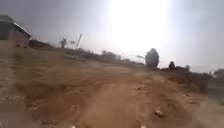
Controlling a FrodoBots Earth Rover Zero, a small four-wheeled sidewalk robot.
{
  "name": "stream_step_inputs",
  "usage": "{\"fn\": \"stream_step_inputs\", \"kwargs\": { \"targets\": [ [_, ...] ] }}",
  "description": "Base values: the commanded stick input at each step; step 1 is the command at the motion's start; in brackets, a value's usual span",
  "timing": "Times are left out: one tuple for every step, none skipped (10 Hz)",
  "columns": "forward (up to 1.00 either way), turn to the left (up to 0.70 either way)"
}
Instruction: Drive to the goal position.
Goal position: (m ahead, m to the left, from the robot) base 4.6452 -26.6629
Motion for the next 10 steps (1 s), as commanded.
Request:
{"fn": "stream_step_inputs", "kwargs": {
  "targets": [
    [0.59,0.0],
    [0.5,0.0],
    [0.45,0.0],
    [0.45,0.0],
    [0.45,0.0],
    [0.45,-0.03],
    [0.45,-0.06],
    [0.45,-0.27],
    [0.45,-0.27],
    [0.45,-0.2]
  ]
}}
